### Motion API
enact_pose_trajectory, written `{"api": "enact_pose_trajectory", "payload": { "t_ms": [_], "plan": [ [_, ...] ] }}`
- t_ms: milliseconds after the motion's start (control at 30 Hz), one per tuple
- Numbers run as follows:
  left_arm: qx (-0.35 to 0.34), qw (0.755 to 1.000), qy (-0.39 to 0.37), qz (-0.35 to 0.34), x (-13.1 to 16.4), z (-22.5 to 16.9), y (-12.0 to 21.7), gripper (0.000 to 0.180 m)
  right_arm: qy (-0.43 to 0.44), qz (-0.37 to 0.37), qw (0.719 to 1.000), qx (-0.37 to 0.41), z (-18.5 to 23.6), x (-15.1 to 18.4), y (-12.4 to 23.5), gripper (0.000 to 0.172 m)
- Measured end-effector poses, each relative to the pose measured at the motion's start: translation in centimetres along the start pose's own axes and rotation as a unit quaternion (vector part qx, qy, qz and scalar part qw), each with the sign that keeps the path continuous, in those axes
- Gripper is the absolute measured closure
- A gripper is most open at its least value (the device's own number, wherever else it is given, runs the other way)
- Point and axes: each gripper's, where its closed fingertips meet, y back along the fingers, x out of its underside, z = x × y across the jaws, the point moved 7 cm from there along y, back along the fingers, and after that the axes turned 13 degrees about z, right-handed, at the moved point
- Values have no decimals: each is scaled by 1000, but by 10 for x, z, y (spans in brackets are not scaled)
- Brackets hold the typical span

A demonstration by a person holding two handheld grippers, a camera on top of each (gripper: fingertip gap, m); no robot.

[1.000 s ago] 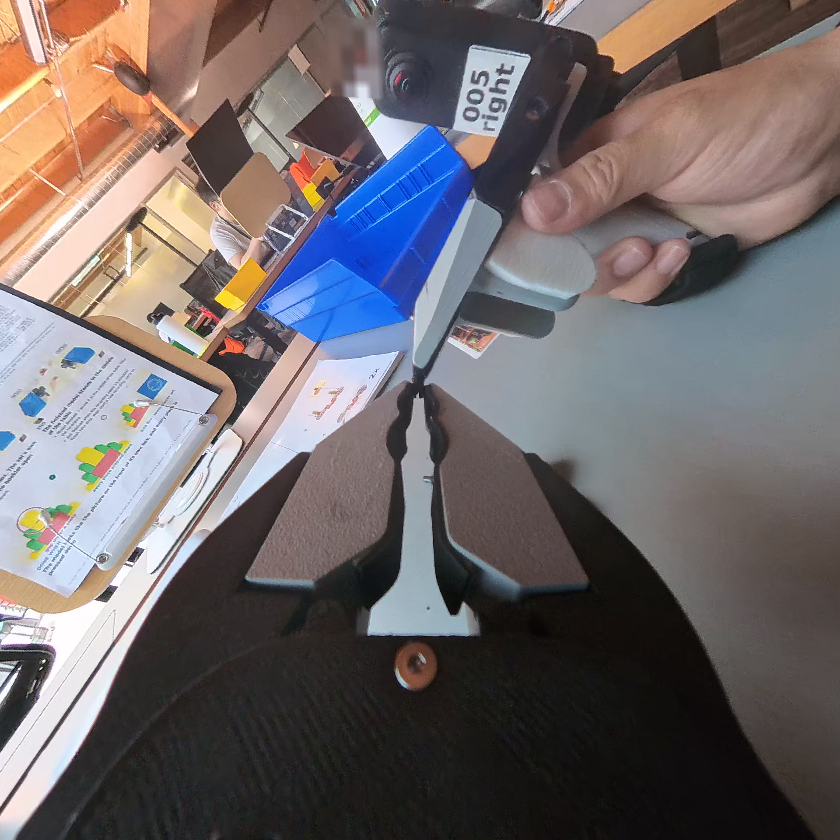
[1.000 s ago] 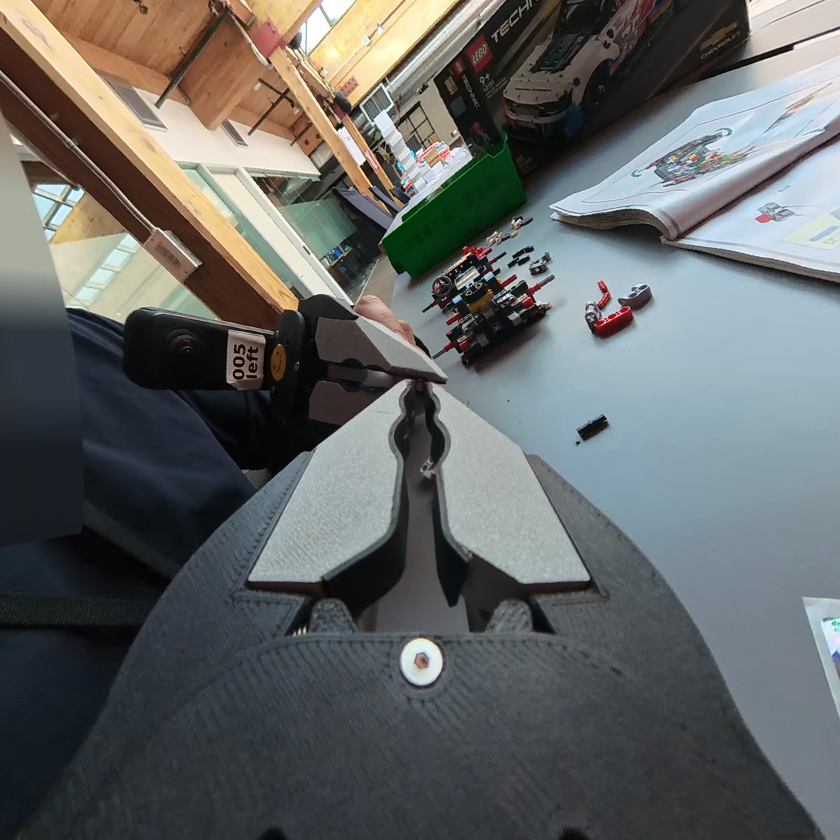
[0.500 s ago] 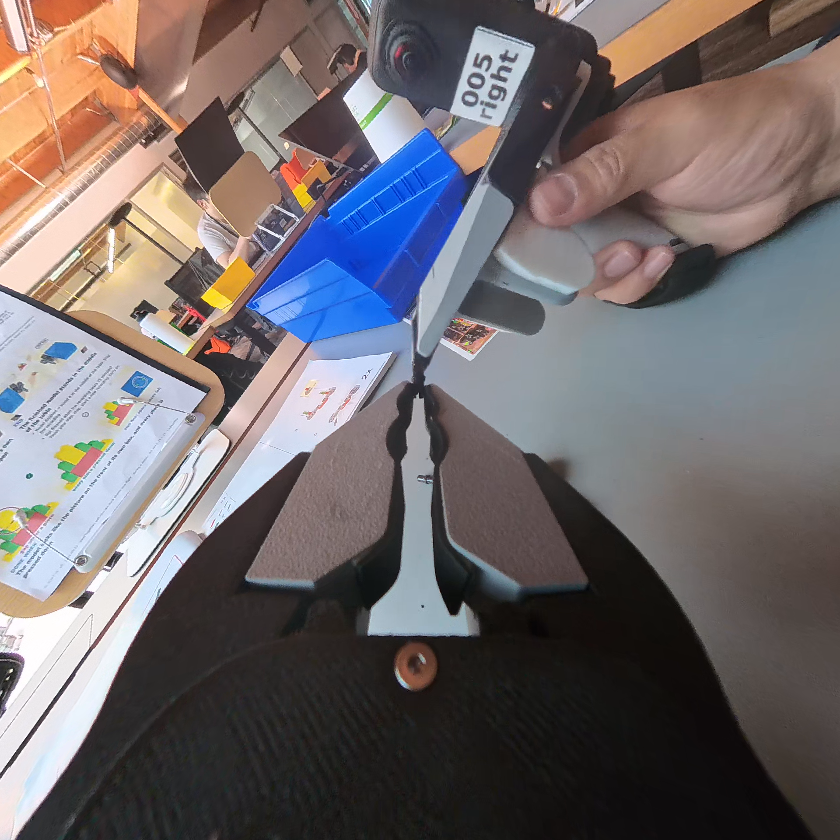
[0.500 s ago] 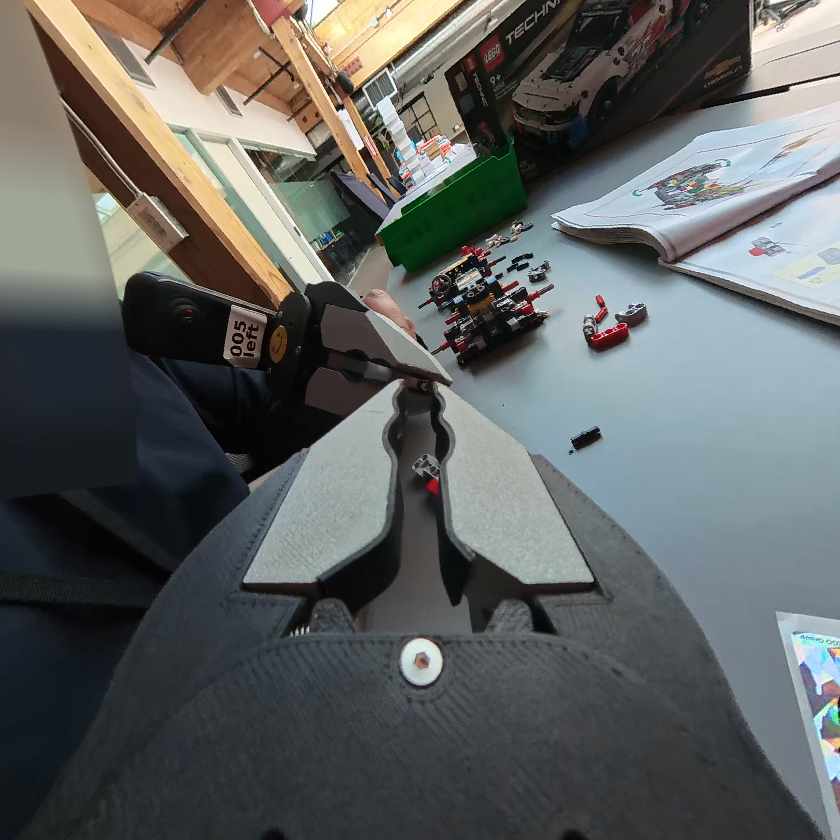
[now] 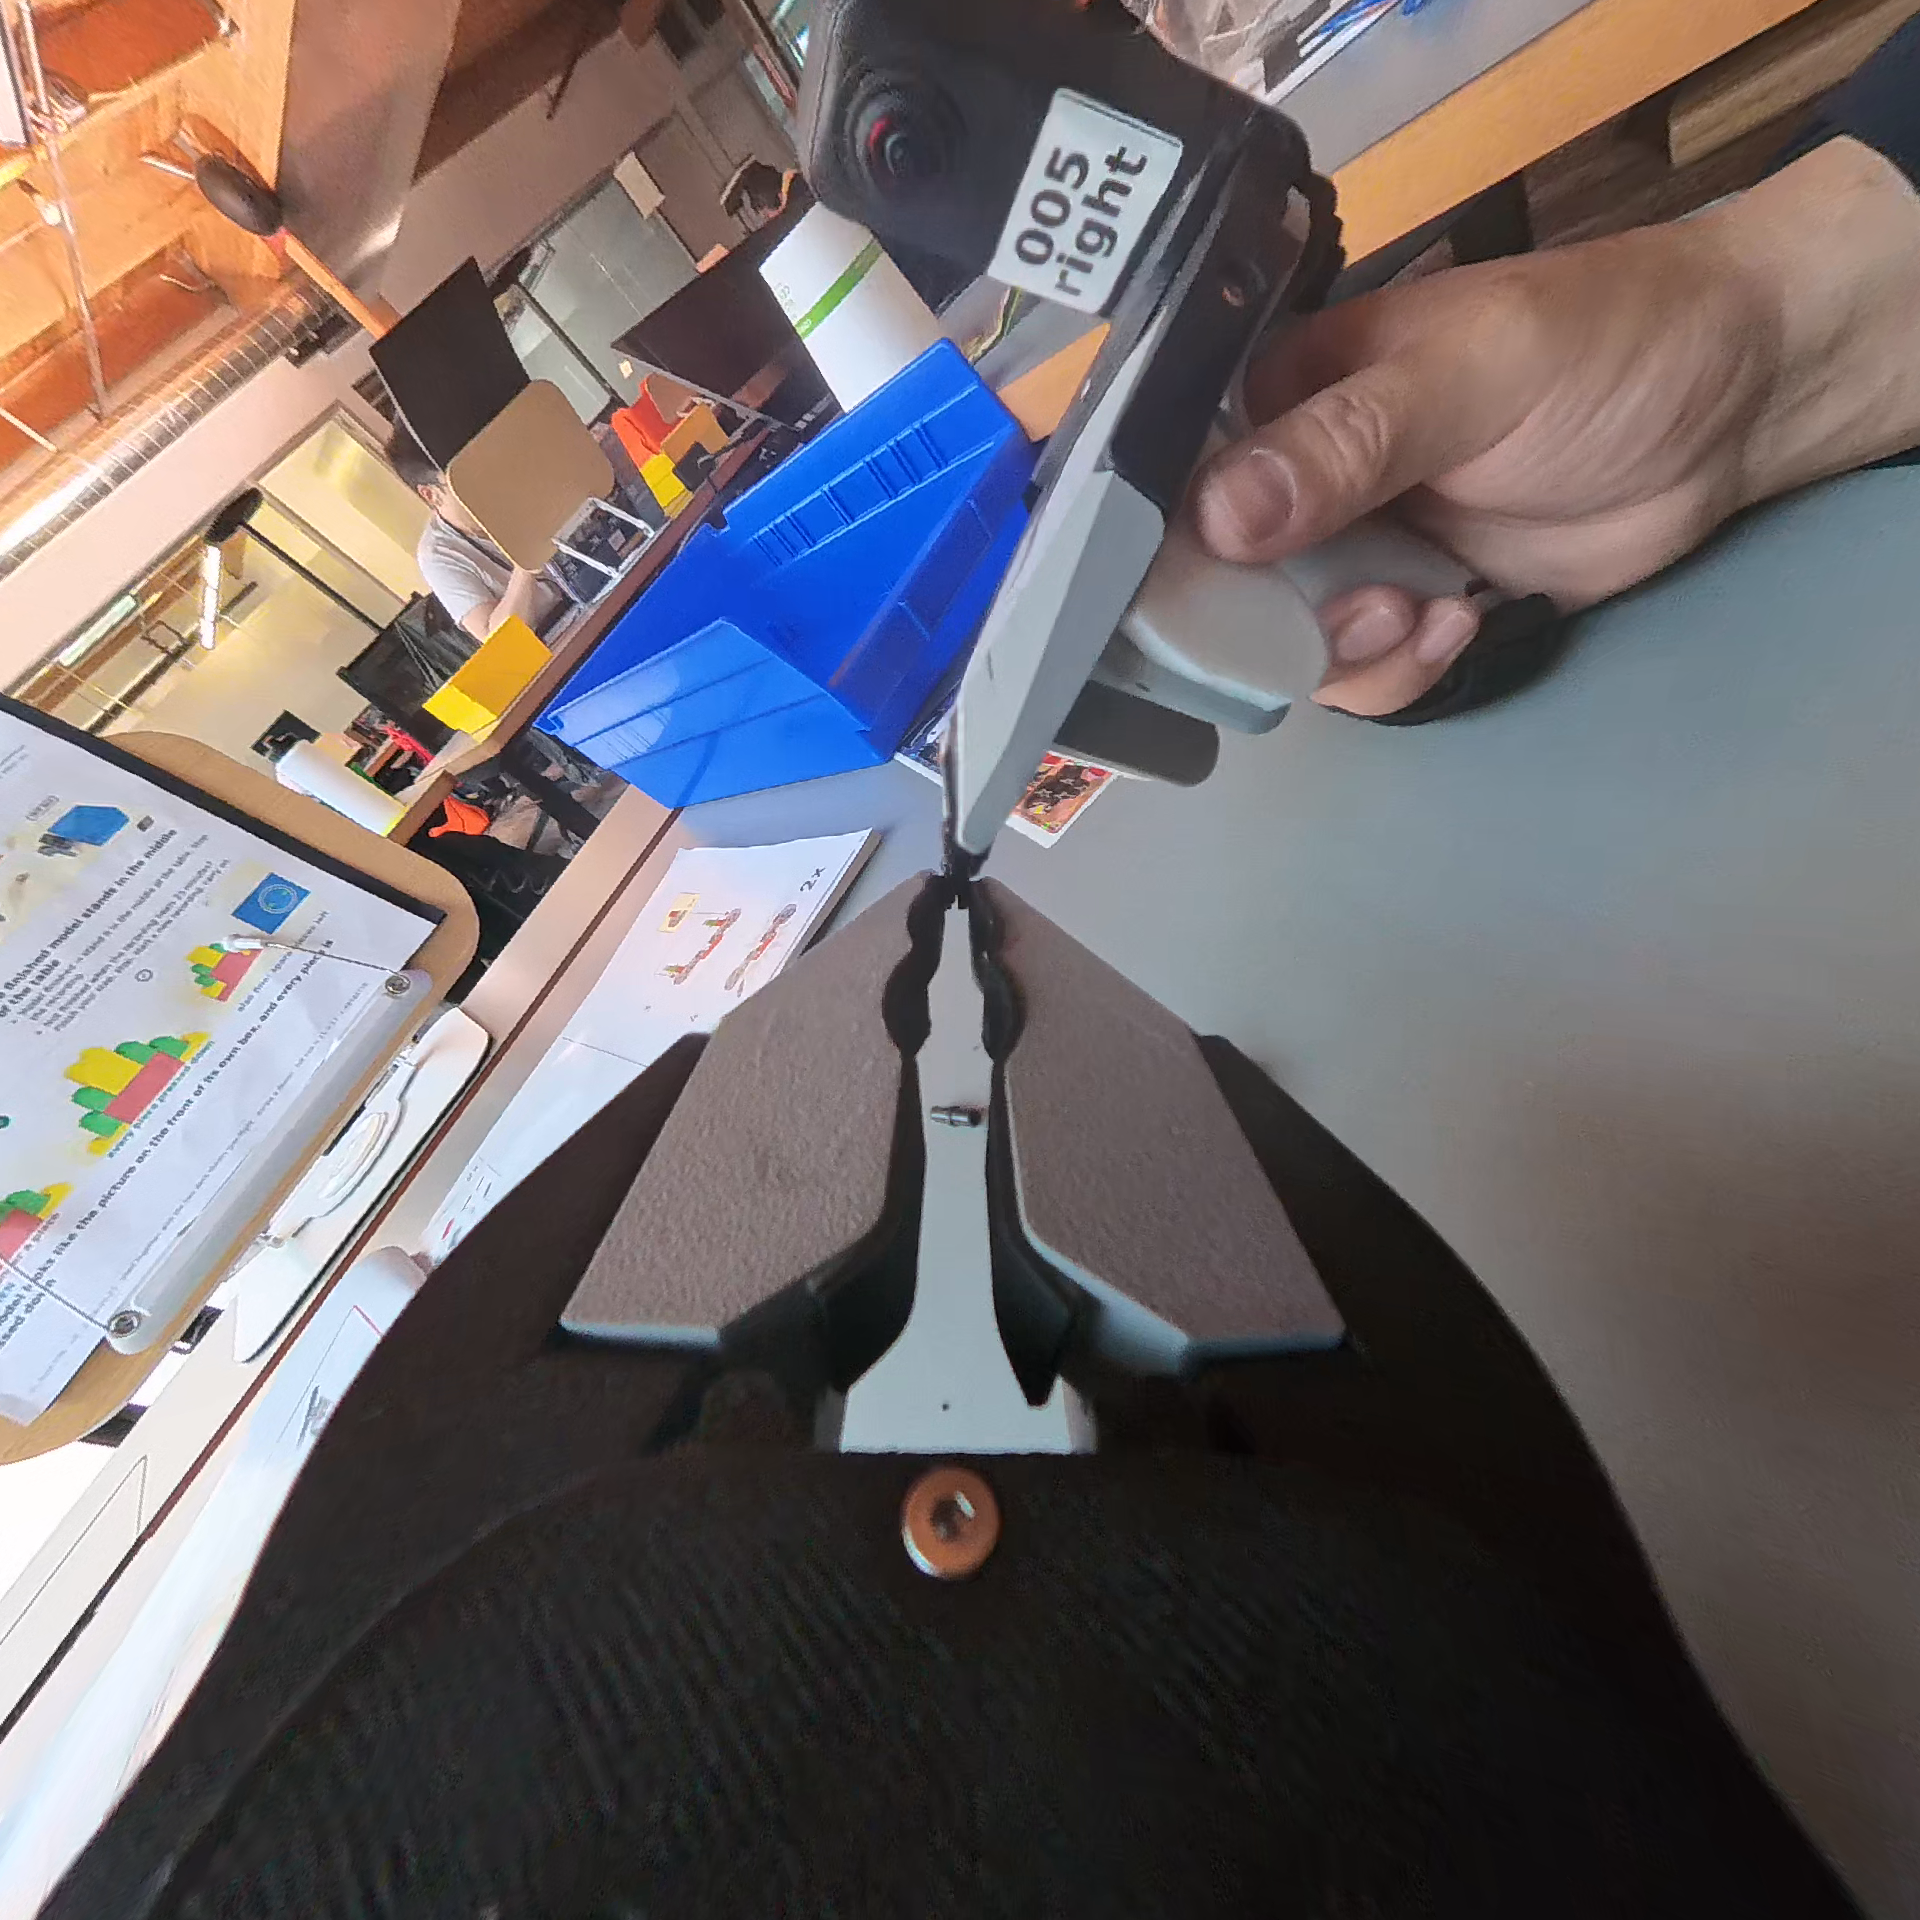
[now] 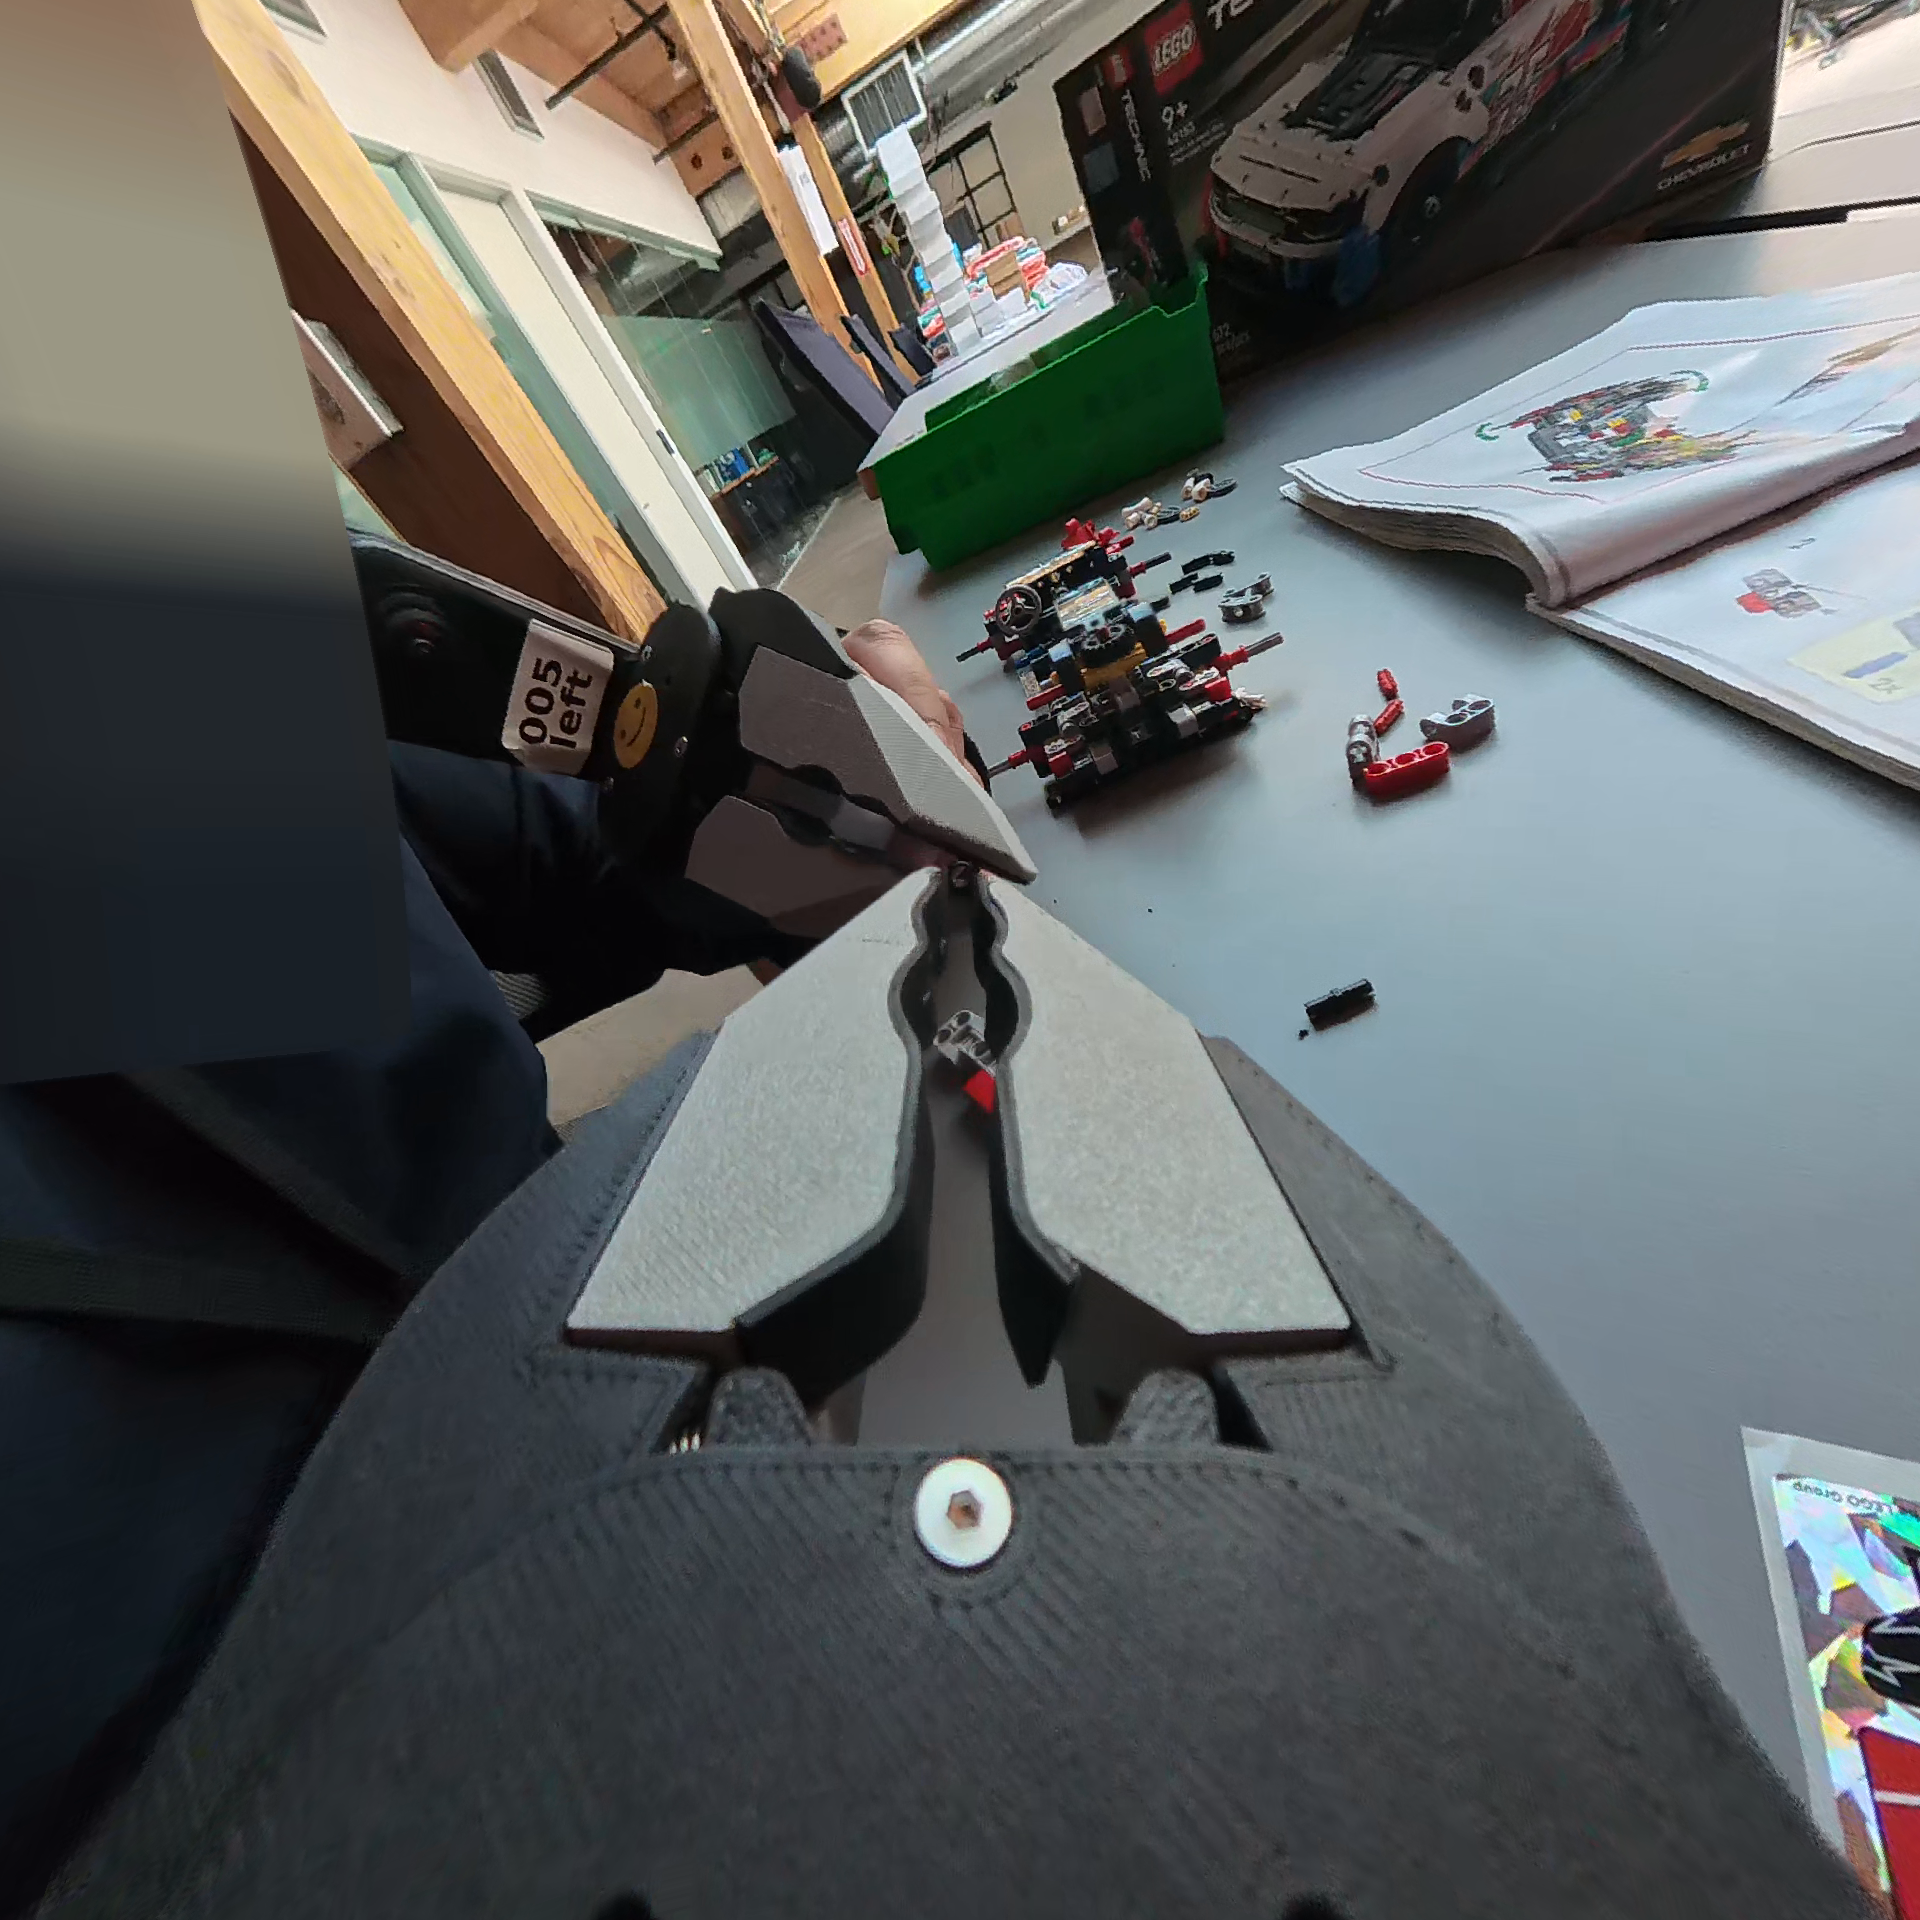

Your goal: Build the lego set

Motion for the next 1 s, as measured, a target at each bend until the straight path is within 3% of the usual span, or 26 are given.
{"api": "enact_pose_trajectory", "payload": {
  "t_ms": [600,800,1000],
  "plan": [
    [27,1000,4,9,2,-5,-2,179,68,36,995,57,6,3,0,172],
    [130,985,95,69,17,1,-3,165,98,94,986,95,7,7,1,172],
    [258,943,131,166,32,-6,4,154,102,173,975,95,7,12,-6,172]
  ]
}}
